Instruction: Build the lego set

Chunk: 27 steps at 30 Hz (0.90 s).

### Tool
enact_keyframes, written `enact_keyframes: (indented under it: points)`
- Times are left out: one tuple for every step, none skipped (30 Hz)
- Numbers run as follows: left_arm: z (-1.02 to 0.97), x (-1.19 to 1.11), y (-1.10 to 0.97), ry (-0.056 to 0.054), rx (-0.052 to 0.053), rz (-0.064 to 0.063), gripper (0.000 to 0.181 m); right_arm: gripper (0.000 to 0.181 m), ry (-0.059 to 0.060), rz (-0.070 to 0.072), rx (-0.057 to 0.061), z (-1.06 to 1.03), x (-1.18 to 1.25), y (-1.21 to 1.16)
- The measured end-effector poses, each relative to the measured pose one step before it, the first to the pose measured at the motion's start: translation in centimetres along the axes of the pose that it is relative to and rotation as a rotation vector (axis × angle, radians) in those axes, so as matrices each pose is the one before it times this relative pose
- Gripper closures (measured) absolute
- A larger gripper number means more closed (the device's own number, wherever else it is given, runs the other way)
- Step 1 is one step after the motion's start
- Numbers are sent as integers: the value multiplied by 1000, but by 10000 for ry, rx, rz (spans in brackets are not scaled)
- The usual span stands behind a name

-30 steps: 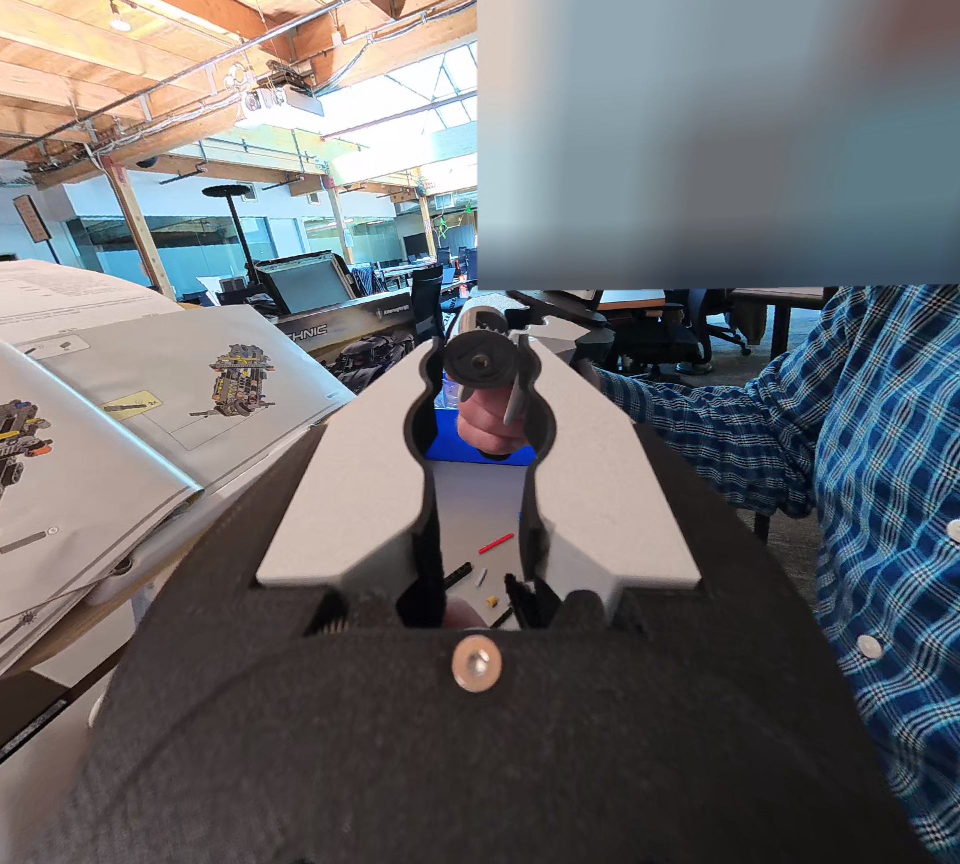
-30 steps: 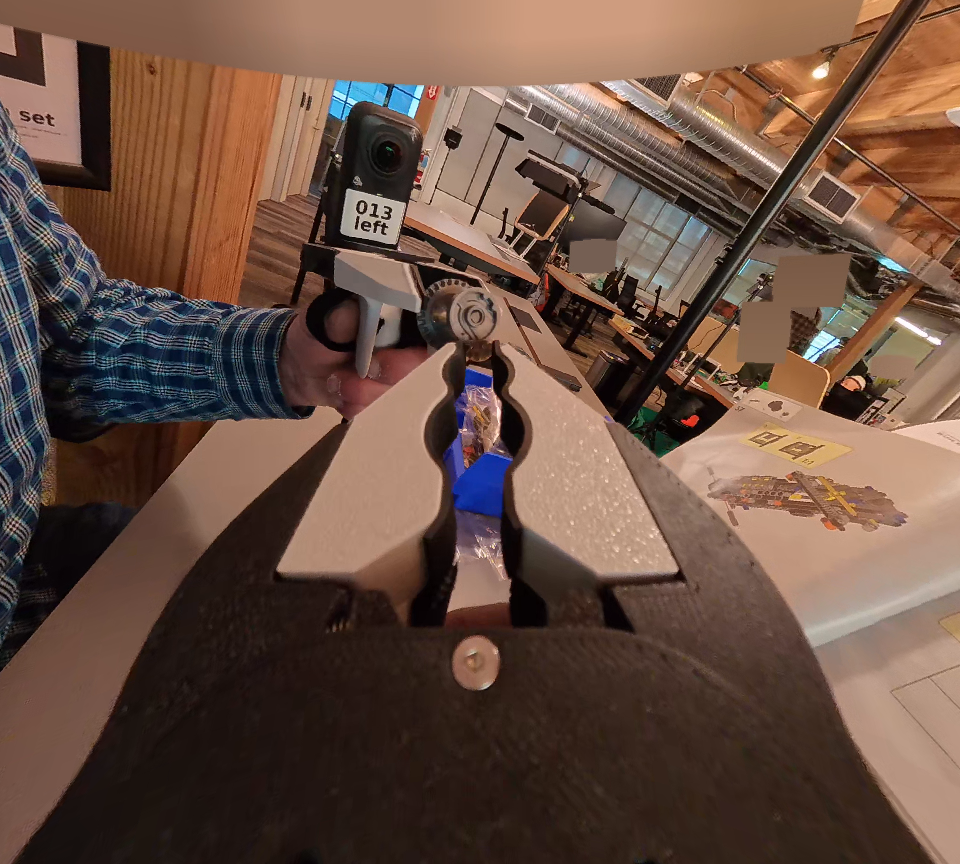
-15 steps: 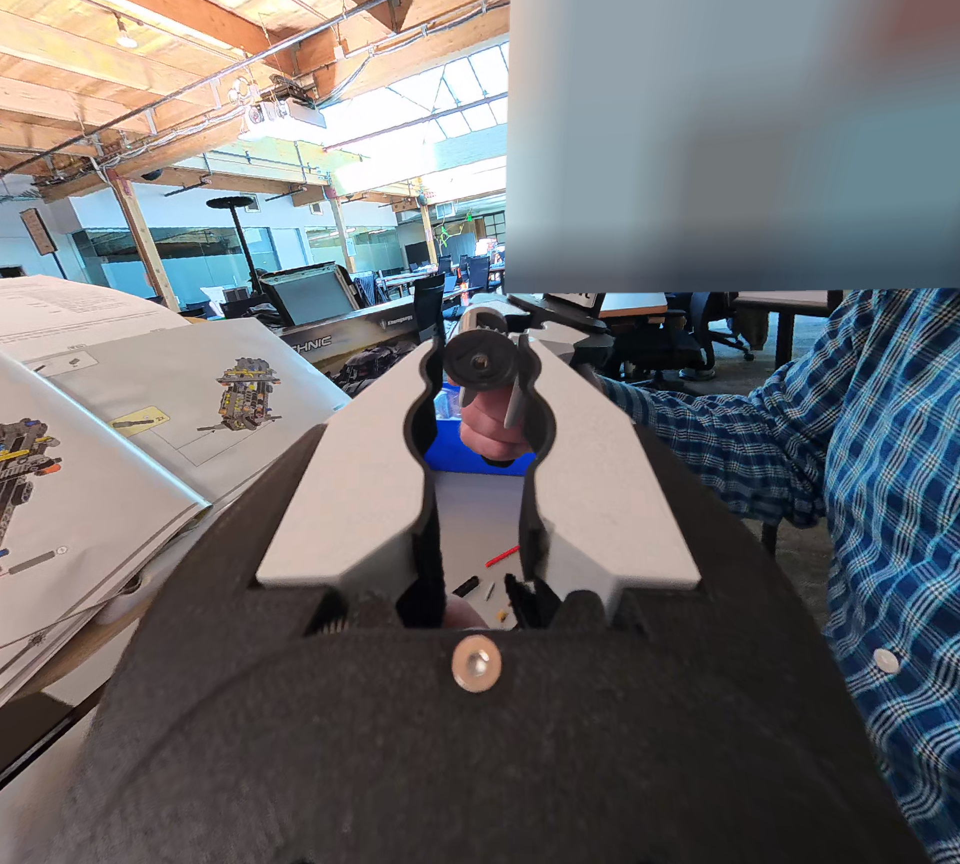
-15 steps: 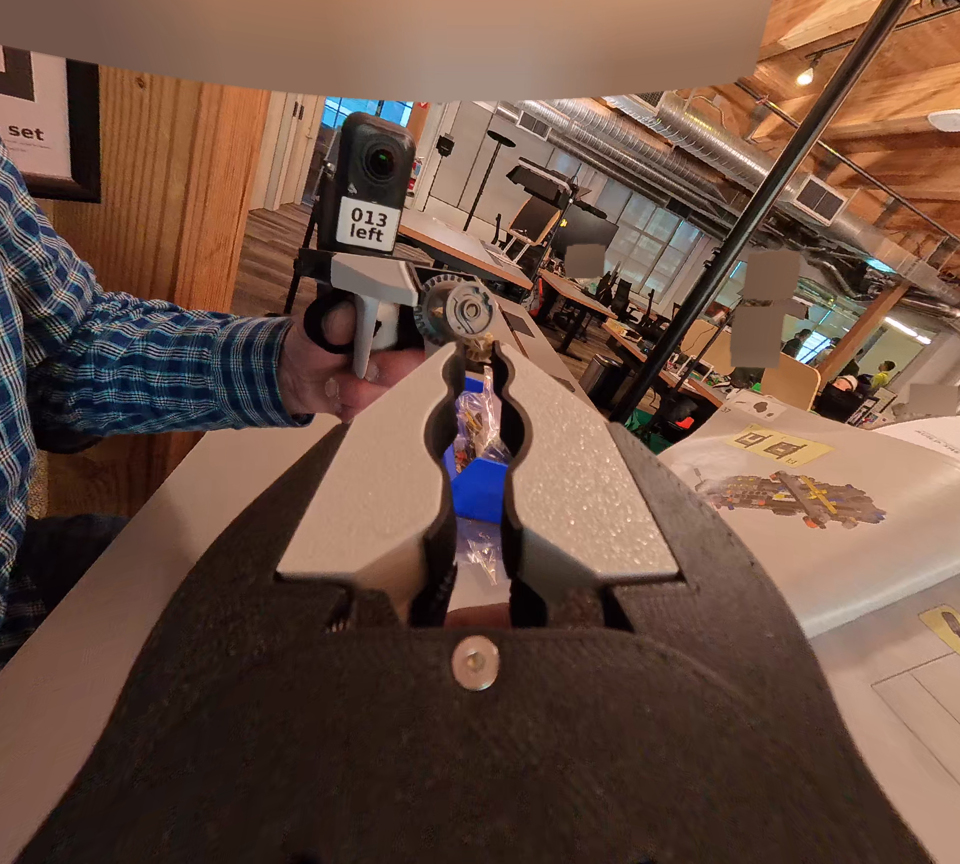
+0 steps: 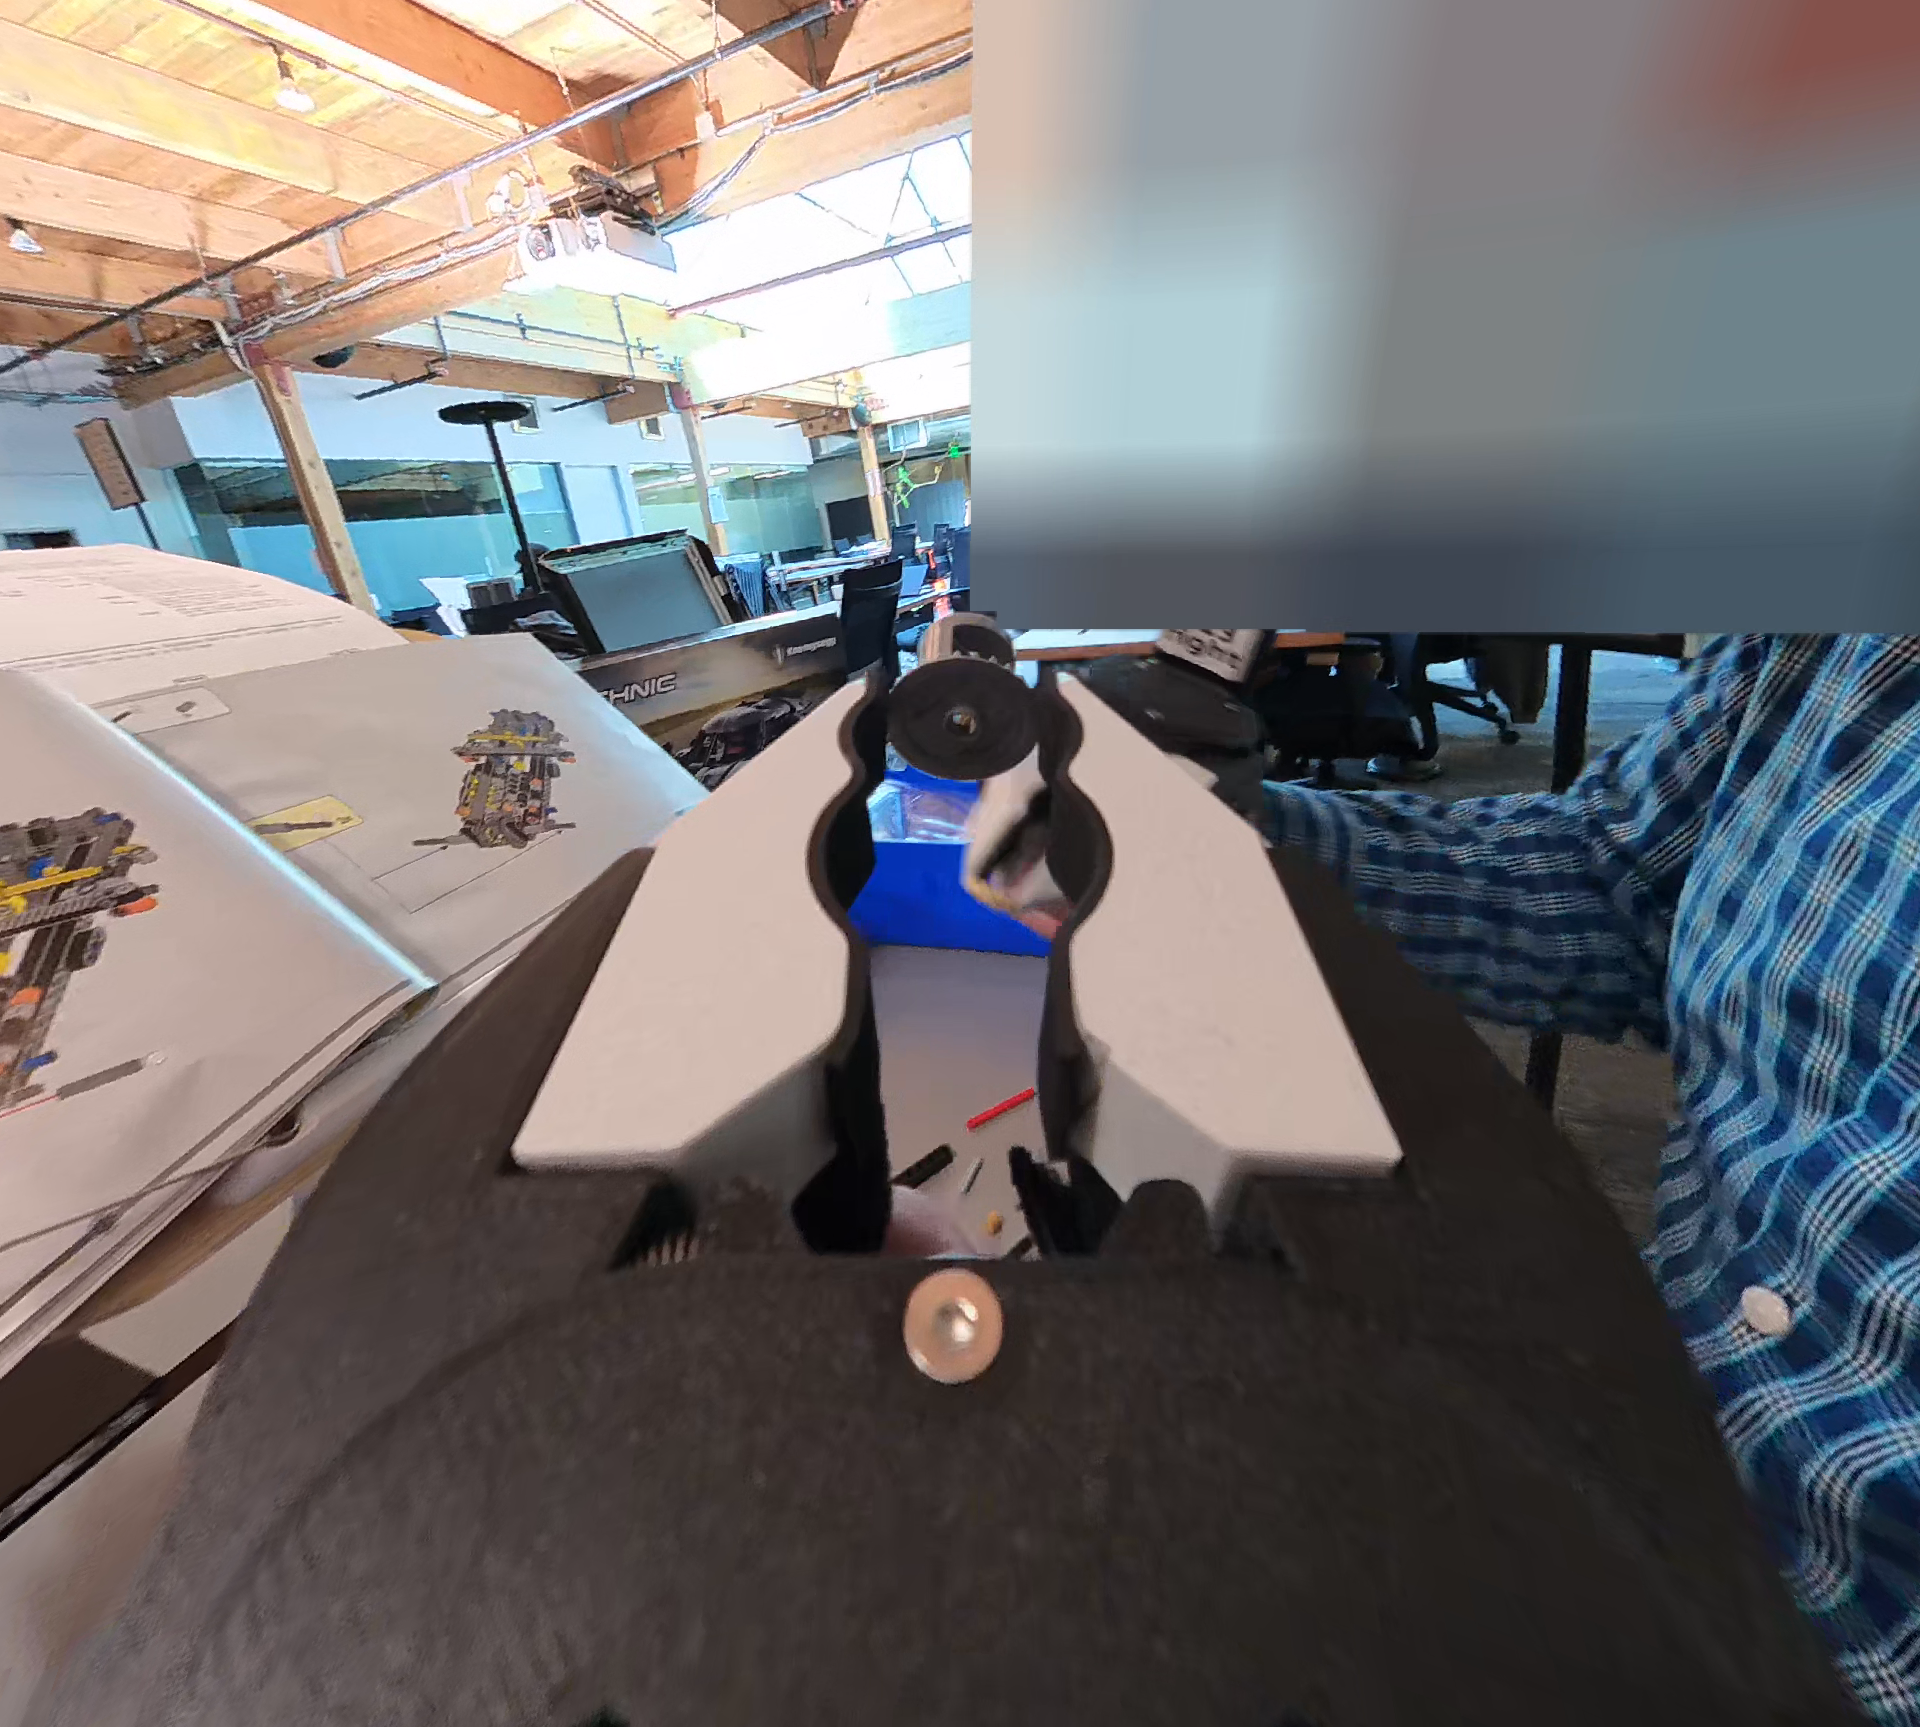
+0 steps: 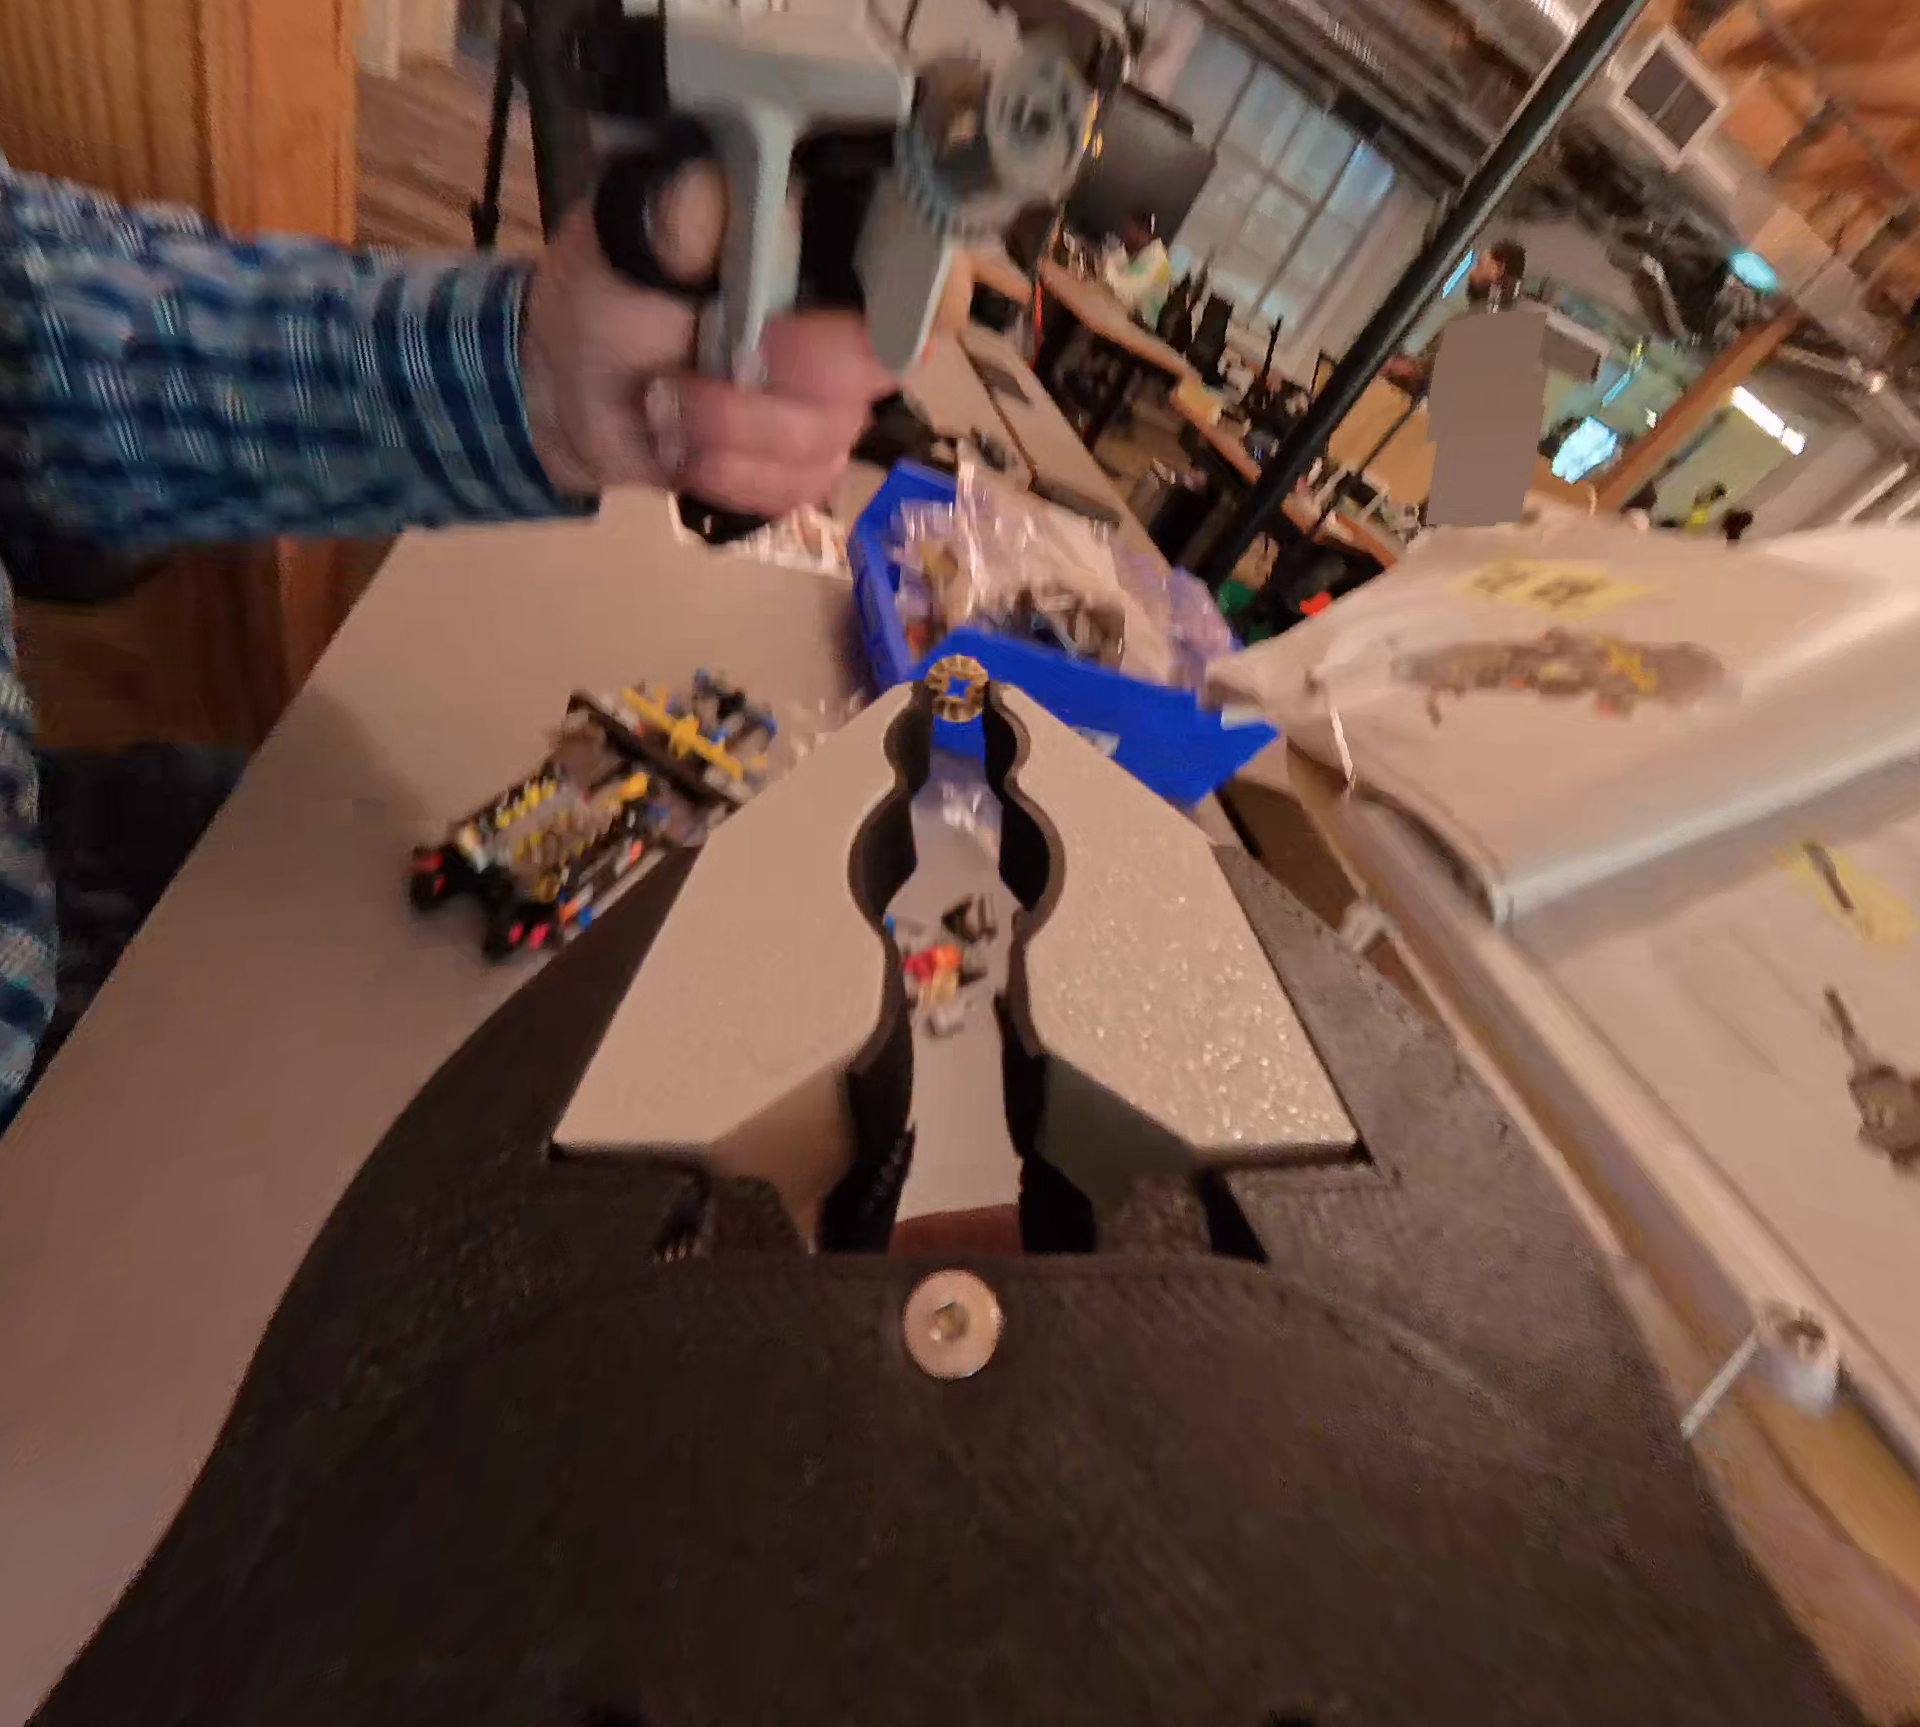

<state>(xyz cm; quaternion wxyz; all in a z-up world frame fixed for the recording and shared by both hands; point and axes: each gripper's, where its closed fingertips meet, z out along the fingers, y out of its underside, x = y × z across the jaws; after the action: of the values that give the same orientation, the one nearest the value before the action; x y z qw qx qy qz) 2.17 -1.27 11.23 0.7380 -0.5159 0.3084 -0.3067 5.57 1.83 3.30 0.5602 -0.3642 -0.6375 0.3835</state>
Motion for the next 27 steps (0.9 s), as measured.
enact_keyframes:
  points:
    - [-151,56,132,-61,-67,60,154,174,58,6,-433,-478,-566,1215]
    - [-121,91,211,-50,-87,51,155,174,57,69,-366,-436,-566,1168]
    - [-85,104,252,-58,-82,40,155,174,43,184,-209,-384,-540,932]
    - [-59,121,275,-49,-62,-19,155,174,36,205,-142,-352,-515,752]
    - [-31,130,382,-40,-83,-40,155,174,78,109,-128,-322,-424,611]
    - [3,115,442,-72,-99,-32,155,174,89,45,-98,-302,-388,420]
    - [-4,187,419,-46,-60,-75,155,174,58,31,-60,-280,-407,244]
    - [-9,255,409,-29,-50,-96,155,174,68,0,-65,-234,-378,140]
    - [-2,270,450,-58,-90,-16,155,174,68,-29,-71,-211,-334,96]
    - [-22,276,424,-85,-94,21,155,174,44,-37,-40,-190,-337,19]
    - [-41,296,338,-76,-42,-3,155,174,20,-32,-13,-160,-318,-43]
    - [-26,280,299,-72,-17,-35,155,174,16,-21,11,-123,-284,-117]
    - [-34,291,245,-70,-11,-2,155,174,9,2,32,-124,-236,-212]
    - [-51,255,183,-81,-8,40,155,174,28,-13,36,-129,-174,-250]
    - [-81,197,136,-108,-7,56,155,174,45,-22,30,-140,-118,-274]
    - [-103,176,124,-95,-21,66,155,174,45,-15,51,-144,-96,-288]
    - [-147,94,138,-107,-39,57,155,174,36,4,54,-119,-74,-277]
    - [-181,33,88,-124,-1,51,155,174,22,0,21,-55,-95,-207]
    - [-181,66,143,-77,-6,22,155,174,36,-23,1,-22,-89,-146]
    - [-153,78,238,-56,-59,69,155,174,43,-11,11,9,-44,-134]
    - [-158,-13,294,-71,-99,98,155,174,40,15,32,35,-39,-153]
    - [-193,-100,225,-76,-56,69,155,174,24,19,22,71,-62,-124]
    - [-214,-98,176,-20,-27,-1,155,174,24,-2,-8,115,-74,-60]
    - [-223,-186,174,-45,-13,-33,155,174,22,-12,-20,138,-65,-35]
    - [-222,-220,190,-56,-4,-5,155,174,7,-3,-20,169,-74,-33]
    - [-205,-245,295,-36,-74,23,155,174,-6,-5,-25,205,-95,-23]
    - [-217,-311,294,-55,-74,78,155,174,15,-33,-38,226,-46,-11]
